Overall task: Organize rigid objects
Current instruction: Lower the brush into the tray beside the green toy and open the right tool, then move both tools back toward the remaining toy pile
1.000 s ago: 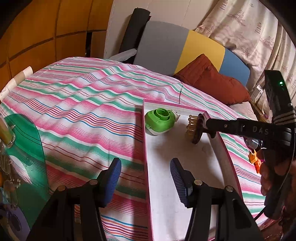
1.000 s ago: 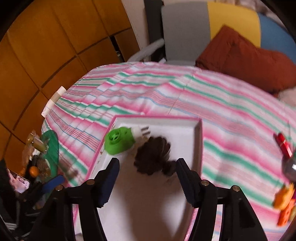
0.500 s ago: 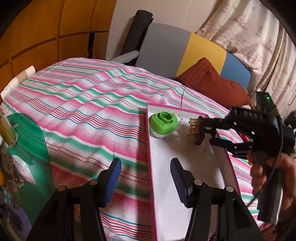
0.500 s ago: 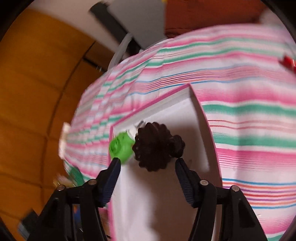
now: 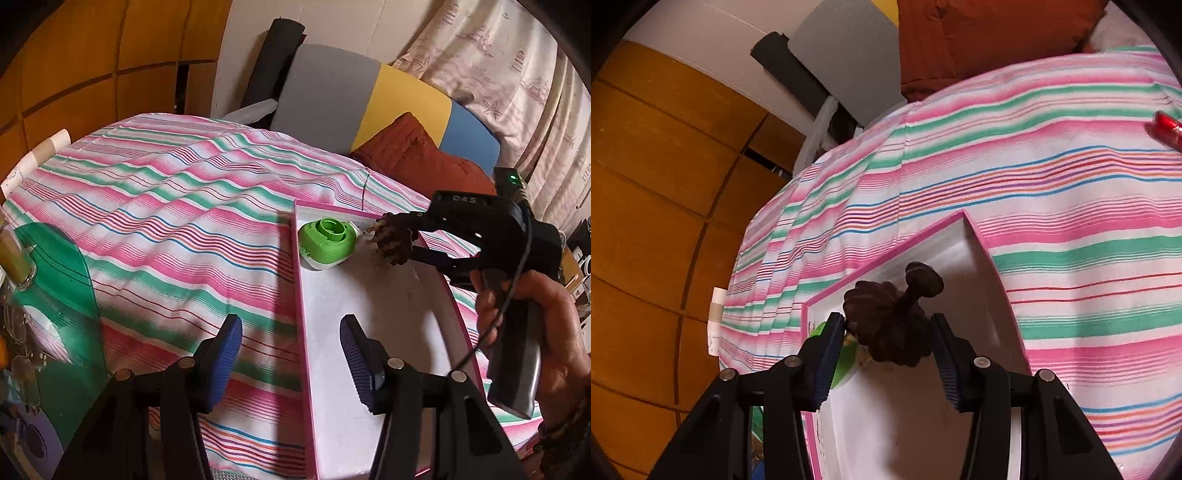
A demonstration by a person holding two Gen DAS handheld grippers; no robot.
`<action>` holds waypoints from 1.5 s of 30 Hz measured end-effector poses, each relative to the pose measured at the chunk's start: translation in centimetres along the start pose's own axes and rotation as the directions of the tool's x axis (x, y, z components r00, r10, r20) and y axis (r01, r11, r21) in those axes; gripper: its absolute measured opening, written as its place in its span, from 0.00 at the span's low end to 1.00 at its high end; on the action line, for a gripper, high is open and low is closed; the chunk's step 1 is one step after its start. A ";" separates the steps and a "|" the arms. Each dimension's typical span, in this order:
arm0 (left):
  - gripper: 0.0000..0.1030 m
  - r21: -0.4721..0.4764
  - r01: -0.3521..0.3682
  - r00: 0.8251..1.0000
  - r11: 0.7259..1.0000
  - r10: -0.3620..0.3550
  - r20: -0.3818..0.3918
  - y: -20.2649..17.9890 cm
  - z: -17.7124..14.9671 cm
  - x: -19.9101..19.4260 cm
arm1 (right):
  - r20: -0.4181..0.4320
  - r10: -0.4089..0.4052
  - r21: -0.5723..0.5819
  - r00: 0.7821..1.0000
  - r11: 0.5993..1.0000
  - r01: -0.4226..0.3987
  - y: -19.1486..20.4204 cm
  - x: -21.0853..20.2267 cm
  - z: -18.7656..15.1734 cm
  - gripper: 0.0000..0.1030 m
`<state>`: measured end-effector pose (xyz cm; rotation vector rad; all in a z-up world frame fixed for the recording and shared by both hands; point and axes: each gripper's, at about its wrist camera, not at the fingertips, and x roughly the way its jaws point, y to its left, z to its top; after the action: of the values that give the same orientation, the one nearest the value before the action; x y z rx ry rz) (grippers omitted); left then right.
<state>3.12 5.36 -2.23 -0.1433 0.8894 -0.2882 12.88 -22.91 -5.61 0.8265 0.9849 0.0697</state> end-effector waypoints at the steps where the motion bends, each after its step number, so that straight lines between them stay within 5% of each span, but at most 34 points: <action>1: 0.54 0.000 0.003 1.000 1.000 -0.003 -0.001 0.0 0.0 0.0 | -0.006 0.000 -0.002 1.000 1.000 0.000 0.2 0.3 0.0 0.48; 7: 0.54 0.001 0.003 1.000 1.000 -0.003 -0.003 0.0 -0.1 0.0 | -0.014 -0.028 -0.066 1.000 0.997 0.027 1.1 1.8 0.8 0.47; 11: 0.54 -0.002 -0.002 1.000 1.000 0.002 -0.004 0.1 -0.1 0.1 | 0.008 -0.143 -0.307 0.990 0.942 0.139 4.1 2.3 0.3 0.45; 13: 0.54 -0.004 -0.010 1.000 1.000 0.010 -0.002 0.2 -0.1 0.1 | 0.072 -0.244 -0.463 0.967 0.850 0.249 6.1 2.5 -0.8 0.45; 15: 0.54 -0.008 -0.008 1.000 1.000 0.008 -0.004 0.3 -0.1 0.2 | 0.186 -0.365 -0.606 0.912 0.688 0.399 7.6 3.1 -2.3 0.45; 16: 0.54 -0.009 -0.011 1.000 1.000 0.010 -0.006 0.3 -0.1 0.3 | 0.213 -0.389 -0.637 0.896 0.640 0.429 7.7 3.3 -2.6 0.45; 19: 0.54 -0.006 -0.012 1.000 1.000 0.012 -0.011 0.3 -0.2 0.4 | 0.244 -0.381 -0.680 0.892 0.589 0.437 7.5 3.4 -3.2 0.46; 22: 0.54 0.000 -0.014 1.000 1.000 0.014 -0.011 0.1 -0.2 0.3 | 0.187 -0.329 -0.689 0.926 0.628 0.362 7.4 2.5 -3.5 0.60; 25: 0.54 0.001 -0.010 1.000 1.000 0.010 -0.010 0.0 -0.3 0.2 | 0.141 -0.234 -0.627 0.962 0.731 0.270 6.7 -0.3 -3.8 0.62; 28: 0.54 -0.005 0.006 1.000 1.000 -0.006 -0.020 -0.3 -0.5 0.4 | 0.142 -0.165 -0.591 0.976 0.777 0.217 5.7 -3.5 -4.3 0.64; 32: 0.54 -0.009 0.041 0.998 0.999 -0.041 -0.046 -1.2 -0.8 0.8 | 0.183 -0.144 -0.568 0.972 0.792 0.225 3.6 -7.7 -5.1 0.73; 38: 0.54 0.075 0.069 0.996 0.995 -0.065 -0.053 -4.6 -1.5 0.5 | 0.201 -0.208 -0.523 0.957 0.803 0.285 -1.7 -12.2 -5.5 0.73; 45: 0.54 0.211 0.197 0.979 0.957 -0.180 -0.099 -9.9 -2.8 0.4 | 0.173 -0.285 -0.445 0.943 0.831 0.333 -8.2 -15.2 -6.0 0.73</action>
<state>-0.68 -4.22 -1.87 -0.0109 0.9168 -0.5715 -2.87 -31.31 -1.78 0.2137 0.9432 -0.0140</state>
